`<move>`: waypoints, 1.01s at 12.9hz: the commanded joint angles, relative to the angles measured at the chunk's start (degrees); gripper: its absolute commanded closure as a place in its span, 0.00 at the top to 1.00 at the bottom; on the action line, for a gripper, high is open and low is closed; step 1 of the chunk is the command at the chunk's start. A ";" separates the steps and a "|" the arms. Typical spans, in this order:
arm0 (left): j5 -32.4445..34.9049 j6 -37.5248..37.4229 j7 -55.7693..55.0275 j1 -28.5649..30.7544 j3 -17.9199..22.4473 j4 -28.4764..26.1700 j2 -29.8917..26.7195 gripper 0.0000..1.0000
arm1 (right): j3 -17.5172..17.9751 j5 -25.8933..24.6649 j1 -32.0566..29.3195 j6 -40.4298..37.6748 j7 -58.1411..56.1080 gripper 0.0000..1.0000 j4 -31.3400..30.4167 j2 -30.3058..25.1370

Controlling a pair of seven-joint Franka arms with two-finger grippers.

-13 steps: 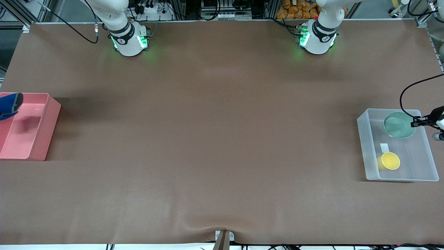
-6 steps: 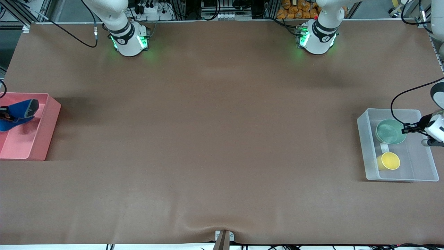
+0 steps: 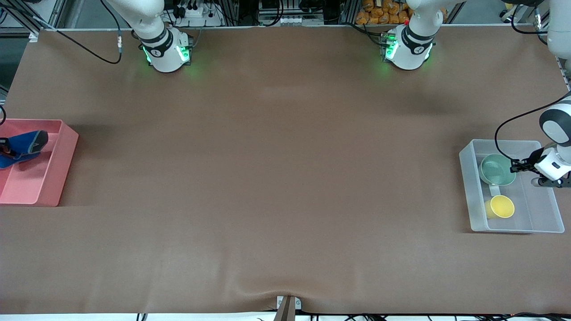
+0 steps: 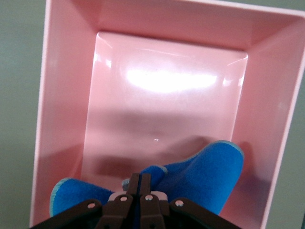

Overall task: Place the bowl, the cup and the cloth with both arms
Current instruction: 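Carry the green bowl into the clear tray with the left gripper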

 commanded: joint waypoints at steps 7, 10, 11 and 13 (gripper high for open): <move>-1.41 -1.18 3.35 -2.54 0.05 4.65 0.06 1.00 | 1.39 1.82 -0.41 1.31 -3.06 0.15 5.86 3.49; -1.15 -9.43 3.17 -2.72 0.49 9.74 -1.69 1.00 | 1.39 1.82 1.16 1.24 -1.84 1.00 5.77 2.97; -1.14 -12.59 2.82 -2.80 0.49 10.80 -3.00 1.00 | 1.30 1.83 2.30 -0.33 1.56 1.00 5.60 1.92; -1.06 -15.16 -2.51 -3.33 0.40 10.90 -6.95 1.00 | 1.21 1.30 5.02 -8.66 13.14 1.00 5.68 -0.89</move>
